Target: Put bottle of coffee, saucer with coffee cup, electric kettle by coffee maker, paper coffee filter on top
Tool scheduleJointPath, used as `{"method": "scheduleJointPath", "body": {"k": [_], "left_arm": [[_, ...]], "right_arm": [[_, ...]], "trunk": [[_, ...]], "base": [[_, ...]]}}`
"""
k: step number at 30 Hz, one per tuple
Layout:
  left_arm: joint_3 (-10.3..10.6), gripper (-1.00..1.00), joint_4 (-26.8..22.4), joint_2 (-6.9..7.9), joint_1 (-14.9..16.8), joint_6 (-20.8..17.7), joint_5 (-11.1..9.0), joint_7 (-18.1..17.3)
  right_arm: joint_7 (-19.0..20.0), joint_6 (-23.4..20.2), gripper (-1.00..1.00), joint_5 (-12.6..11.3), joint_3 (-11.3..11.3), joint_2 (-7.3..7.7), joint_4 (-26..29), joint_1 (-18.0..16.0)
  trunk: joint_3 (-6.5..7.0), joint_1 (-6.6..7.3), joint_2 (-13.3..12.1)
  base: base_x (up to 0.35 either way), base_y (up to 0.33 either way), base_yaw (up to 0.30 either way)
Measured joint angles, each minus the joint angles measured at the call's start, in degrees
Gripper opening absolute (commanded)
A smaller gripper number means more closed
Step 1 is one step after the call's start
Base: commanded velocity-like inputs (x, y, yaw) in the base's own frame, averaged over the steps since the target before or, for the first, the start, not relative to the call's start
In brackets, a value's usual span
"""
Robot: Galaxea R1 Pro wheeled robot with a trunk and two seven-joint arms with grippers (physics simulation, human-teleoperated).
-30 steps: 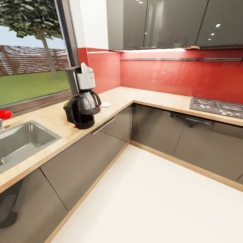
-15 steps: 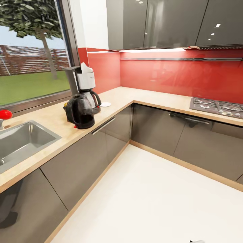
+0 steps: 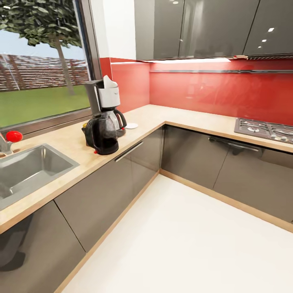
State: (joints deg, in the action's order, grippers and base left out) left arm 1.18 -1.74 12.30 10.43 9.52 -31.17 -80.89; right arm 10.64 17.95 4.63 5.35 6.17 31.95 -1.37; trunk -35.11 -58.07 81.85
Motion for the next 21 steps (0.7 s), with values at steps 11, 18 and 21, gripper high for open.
{"method": "scheduleJointPath", "body": {"k": [11, 18, 21], "left_arm": [[0.00, 1.00, -0.06, 0.00, -0.01, 0.00, -0.02, 1.84], [0.00, 1.00, -0.06, 0.00, -0.02, 0.00, -0.04, 1.93], [0.00, 1.00, -0.06, 0.00, -0.02, 0.00, -0.03, 1.94]], "right_arm": [[0.02, -0.02, 1.00, -0.02, 0.00, -0.05, 0.05, -0.01], [-0.02, -0.03, 1.00, -0.02, -0.01, -0.05, 0.05, -0.02], [-0.02, -0.04, 1.00, -0.02, -0.01, -0.05, 0.05, -0.02]], "trunk": [[0.00, 0.00, 0.00], [0.00, 0.00, 0.00], [0.00, 0.00, 0.00]], "base": [[0.000, 0.000, 0.071], [0.000, 0.000, 0.260], [0.000, 0.000, 0.268]]}}
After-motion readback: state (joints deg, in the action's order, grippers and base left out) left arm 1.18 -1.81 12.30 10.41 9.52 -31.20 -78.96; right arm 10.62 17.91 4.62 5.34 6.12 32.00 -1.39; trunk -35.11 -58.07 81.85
